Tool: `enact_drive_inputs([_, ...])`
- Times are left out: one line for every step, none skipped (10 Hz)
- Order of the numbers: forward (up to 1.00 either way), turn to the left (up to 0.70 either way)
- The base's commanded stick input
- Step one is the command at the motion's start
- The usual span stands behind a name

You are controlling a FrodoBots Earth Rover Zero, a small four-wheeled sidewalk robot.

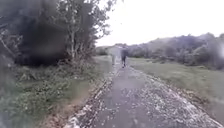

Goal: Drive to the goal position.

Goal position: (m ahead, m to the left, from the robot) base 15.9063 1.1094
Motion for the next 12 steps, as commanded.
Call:
enact_drive_inputs([0.70,-0.14])
enact_drive_inputs([0.70,-0.14])
enact_drive_inputs([0.70,-0.14])
enact_drive_inputs([0.70,-0.14])
enact_drive_inputs([0.70,-0.14])
enact_drive_inputs([0.70,-0.14])
enact_drive_inputs([0.70,-0.14])
enact_drive_inputs([0.70,-0.14])
enact_drive_inputs([0.70,-0.14])
enact_drive_inputs([0.70,-0.09])
enact_drive_inputs([0.70,-0.04])
enact_drive_inputs([0.70,0.00])
